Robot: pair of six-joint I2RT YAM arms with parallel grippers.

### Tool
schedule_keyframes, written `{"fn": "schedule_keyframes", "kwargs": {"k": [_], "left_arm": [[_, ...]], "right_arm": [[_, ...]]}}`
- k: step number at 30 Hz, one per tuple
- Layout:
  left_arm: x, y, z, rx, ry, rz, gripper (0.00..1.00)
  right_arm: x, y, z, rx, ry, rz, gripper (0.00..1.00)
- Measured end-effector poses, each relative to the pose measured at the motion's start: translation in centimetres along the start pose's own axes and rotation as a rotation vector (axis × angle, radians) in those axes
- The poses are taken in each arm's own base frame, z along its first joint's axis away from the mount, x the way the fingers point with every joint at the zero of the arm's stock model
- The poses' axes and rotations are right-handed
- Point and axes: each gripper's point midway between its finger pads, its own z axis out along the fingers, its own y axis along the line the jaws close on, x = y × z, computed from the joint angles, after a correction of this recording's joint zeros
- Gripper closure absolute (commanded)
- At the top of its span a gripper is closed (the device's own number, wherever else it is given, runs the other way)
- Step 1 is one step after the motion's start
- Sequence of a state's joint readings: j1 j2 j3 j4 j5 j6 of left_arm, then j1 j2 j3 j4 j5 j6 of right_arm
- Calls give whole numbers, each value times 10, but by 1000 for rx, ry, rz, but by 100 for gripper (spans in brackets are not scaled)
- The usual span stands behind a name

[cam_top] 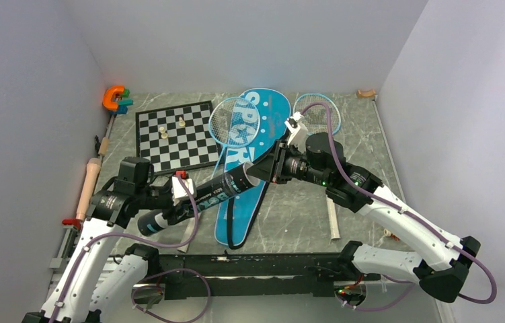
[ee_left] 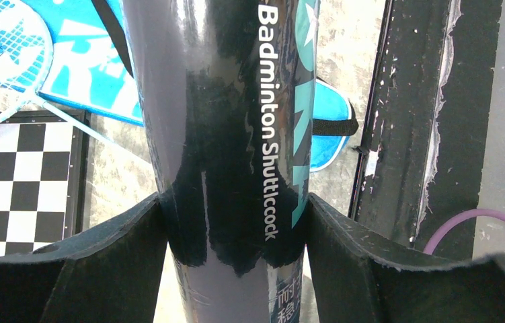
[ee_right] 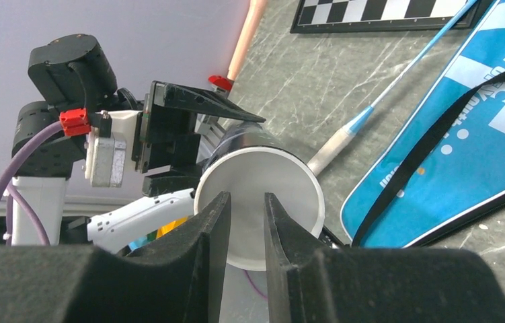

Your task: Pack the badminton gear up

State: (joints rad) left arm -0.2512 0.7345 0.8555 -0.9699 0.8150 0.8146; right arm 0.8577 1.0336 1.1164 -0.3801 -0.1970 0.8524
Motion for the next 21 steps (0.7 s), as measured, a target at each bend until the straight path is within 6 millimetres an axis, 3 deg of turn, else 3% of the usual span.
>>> {"fn": "schedule_keyframes", "kwargs": {"k": [12,21], "left_arm": [[-1,-2,-2,-2,-3,12,100],[-1,-2,-2,0,-4,10,100]], "right_arm": [[4,-20,-3,84,12,-17,65],[4,-24,-3,99,12,-28,58]]}}
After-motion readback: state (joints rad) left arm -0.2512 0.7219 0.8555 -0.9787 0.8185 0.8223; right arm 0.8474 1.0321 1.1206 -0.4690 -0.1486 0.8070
